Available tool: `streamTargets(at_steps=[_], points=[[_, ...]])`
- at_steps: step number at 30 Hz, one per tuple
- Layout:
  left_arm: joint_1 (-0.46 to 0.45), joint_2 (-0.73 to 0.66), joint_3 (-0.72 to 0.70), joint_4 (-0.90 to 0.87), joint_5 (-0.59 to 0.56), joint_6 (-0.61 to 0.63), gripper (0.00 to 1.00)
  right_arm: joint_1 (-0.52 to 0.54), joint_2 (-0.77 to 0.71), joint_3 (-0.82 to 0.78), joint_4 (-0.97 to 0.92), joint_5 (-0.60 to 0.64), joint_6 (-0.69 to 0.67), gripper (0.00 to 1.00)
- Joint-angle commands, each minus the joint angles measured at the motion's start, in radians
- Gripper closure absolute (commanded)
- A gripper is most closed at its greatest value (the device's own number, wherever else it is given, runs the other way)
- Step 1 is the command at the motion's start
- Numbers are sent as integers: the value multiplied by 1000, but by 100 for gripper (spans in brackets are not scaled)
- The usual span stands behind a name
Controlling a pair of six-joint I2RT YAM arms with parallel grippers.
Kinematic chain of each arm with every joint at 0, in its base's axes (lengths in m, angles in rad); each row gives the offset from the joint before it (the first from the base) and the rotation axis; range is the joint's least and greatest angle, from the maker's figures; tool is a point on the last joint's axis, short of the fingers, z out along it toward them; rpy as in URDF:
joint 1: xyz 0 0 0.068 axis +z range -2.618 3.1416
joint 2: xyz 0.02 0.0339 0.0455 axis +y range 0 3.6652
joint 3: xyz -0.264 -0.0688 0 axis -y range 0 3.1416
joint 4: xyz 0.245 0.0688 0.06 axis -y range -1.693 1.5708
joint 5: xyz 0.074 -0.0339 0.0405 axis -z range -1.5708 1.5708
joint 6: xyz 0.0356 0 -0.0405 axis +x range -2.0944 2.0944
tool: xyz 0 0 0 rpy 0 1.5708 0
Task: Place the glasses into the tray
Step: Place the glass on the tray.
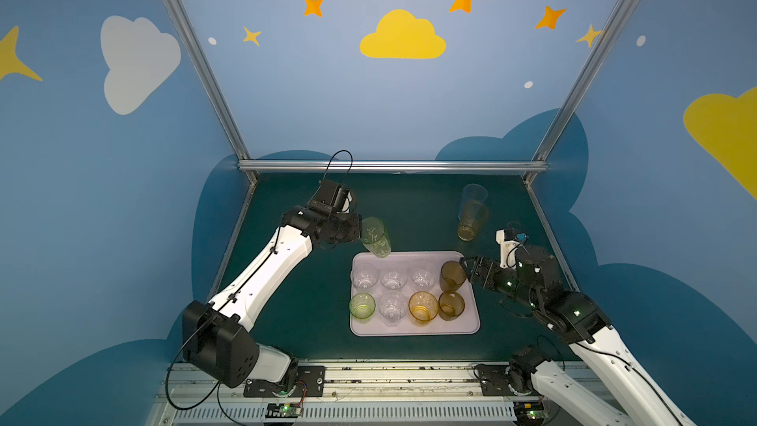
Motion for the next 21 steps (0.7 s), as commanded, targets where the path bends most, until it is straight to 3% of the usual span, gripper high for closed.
streamTargets(at_steps=[1, 21], points=[[-5, 11, 28, 7, -17, 4, 96, -5, -10, -4, -16, 11, 4, 13], [-7, 94, -1, -23, -104, -10, 96, -5, -11, -14, -29, 22, 23, 13]])
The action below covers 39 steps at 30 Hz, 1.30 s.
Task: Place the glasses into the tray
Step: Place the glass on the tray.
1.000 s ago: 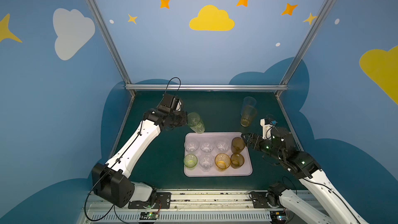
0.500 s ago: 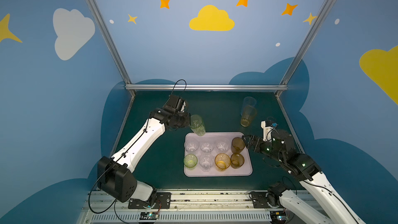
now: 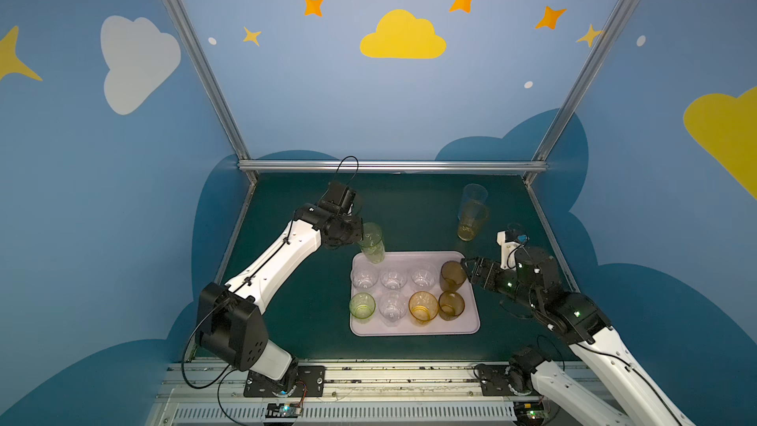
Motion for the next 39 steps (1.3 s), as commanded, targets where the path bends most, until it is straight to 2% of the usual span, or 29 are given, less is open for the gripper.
streamTargets(at_steps=[1, 35, 37, 39], points=[[-1, 6, 2, -9, -34, -5, 96, -4, -8, -10, -15, 12, 1, 13], [-5, 91, -15, -26, -44, -21, 95, -7, -2, -22, -23, 22, 21, 13], [-5, 91, -15, -27, -46, -19, 90, -7, -4, -21, -23, 20, 22, 12], [-4, 91, -15, -25, -48, -20, 89, -7, -5, -24, -23, 20, 24, 13]])
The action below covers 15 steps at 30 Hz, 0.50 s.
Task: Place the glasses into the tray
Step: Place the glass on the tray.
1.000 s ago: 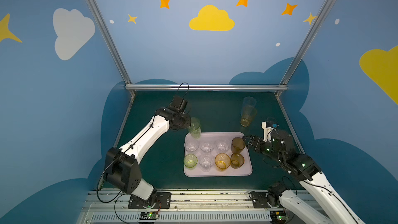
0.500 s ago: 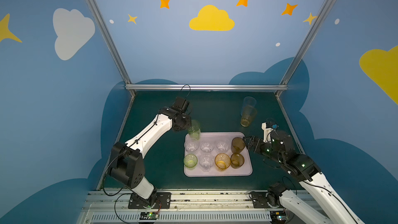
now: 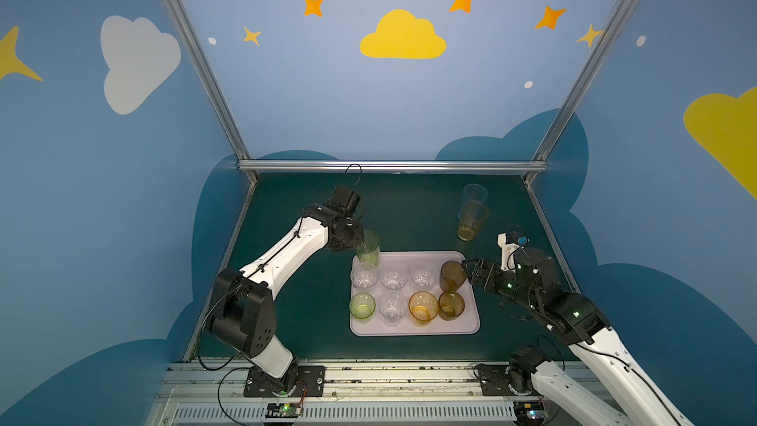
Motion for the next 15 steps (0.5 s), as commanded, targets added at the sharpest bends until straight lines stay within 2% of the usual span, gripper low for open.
streamTargets(at_steps=[1, 6, 12, 15], points=[[-5, 11, 0, -7, -1, -3, 89, -5, -1, -15, -6, 11, 10, 13], [-4, 14, -2, -8, 2, -3, 86, -6, 2, -16, -5, 11, 16, 13], [-4, -1, -10, 1, -5, -3, 65, -9, 7, -13, -3, 11, 20, 13], [-3, -19, -16, 6, -18, -2, 60, -11, 9, -16, -4, 8, 31, 13]])
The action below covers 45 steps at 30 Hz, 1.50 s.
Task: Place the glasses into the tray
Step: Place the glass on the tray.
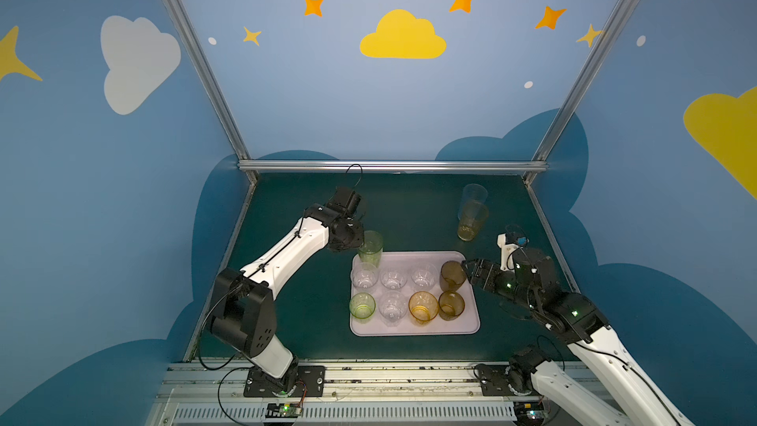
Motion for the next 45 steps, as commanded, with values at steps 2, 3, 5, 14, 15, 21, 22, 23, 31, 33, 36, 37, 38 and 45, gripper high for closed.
streamTargets(at_steps=[2, 3, 5, 14, 15, 21, 22, 23, 31, 33, 36, 37, 38, 45], points=[[-2, -31, -16, 2, -27, 9, 58, -6, 2, -13, -2, 5, 18, 13], [-2, -37, -17, 3, -31, 10, 56, -8, 2, -13, -2, 4, 18, 13], [-2, -51, -24, 13, -32, 11, 51, -9, 2, -13, -2, 0, 20, 13], [4, -111, -29, 36, -33, 14, 28, -20, -2, -14, -5, -8, 29, 13], [6, -122, -29, 38, -34, 15, 26, -22, -2, -14, -6, -9, 30, 13], [17, -257, -69, 96, -41, 13, 0, -33, 2, -4, -22, -7, 28, 13], [19, -288, -84, 115, -40, 26, 0, -35, 4, -3, -22, -9, 26, 13], [21, -324, -103, 133, -50, 34, 0, -37, 7, -1, -22, -9, 24, 13], [76, -528, -208, 161, -146, 146, 0, -55, 57, 39, -29, -20, 7, 12], [91, -563, -234, 159, -151, 181, 0, -59, 75, 56, -33, -21, -4, 13], [105, -613, -274, 162, -166, 189, 0, -68, 109, 94, -47, -21, -23, 13], [108, -632, -294, 170, -160, 189, 0, -70, 119, 107, -51, -23, -29, 13], [110, -647, -309, 177, -153, 188, 0, -73, 130, 120, -55, -24, -36, 12], [134, -716, -394, 187, -130, 187, 0, -114, 225, 230, -77, -38, -76, 13]])
